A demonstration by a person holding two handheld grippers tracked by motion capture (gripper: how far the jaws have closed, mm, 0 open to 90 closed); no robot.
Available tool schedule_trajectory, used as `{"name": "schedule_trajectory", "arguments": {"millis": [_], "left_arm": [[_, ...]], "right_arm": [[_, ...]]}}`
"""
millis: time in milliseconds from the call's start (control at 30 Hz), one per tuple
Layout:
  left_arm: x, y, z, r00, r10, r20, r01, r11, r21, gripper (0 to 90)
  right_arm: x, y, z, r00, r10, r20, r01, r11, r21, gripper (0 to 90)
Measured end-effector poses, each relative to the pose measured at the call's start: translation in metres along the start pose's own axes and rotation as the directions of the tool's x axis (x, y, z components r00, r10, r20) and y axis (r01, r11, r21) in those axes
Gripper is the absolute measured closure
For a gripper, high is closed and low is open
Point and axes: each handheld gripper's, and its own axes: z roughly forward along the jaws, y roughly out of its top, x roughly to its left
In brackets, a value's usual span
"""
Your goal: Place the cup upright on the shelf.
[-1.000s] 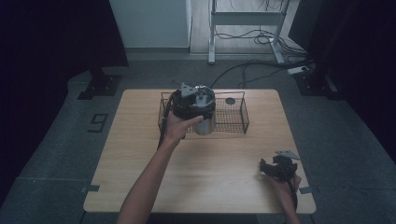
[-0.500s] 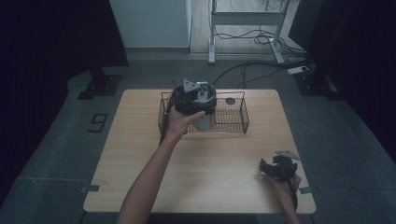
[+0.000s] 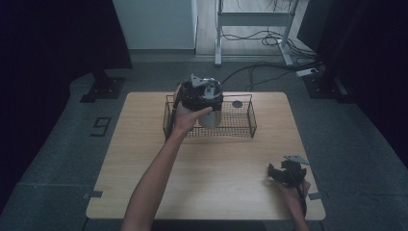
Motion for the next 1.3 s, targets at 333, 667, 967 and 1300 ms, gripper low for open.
{"name": "schedule_trajectory", "arguments": {"millis": [333, 667, 967, 1300], "left_arm": [[0.010, -0.004, 0.025, 0.9991, -0.022, -0.035, 0.021, 0.9998, -0.004, 3.8], [0.014, -0.014, 0.044, 0.9989, -0.032, -0.033, 0.033, 0.9991, 0.026, 3.8], [0.017, -0.017, 0.051, 0.9981, -0.047, -0.041, 0.048, 0.9986, 0.021, 3.8], [0.022, -0.016, 0.058, 0.9968, -0.050, -0.062, 0.051, 0.9985, 0.021, 3.8]], "right_arm": [[0.000, 0.000, 0.000, 1.0000, -0.001, 0.003, 0.001, 1.000, -0.002, 12.9], [-0.001, 0.000, 0.000, 1.0000, 0.000, 0.005, 0.000, 1.000, -0.001, 12.9], [-0.001, 0.000, 0.000, 1.0000, 0.001, 0.006, -0.001, 1.000, -0.001, 12.9], [-0.001, 0.000, 0.000, 1.0000, 0.002, 0.007, -0.002, 1.000, -0.001, 13.0]]}}
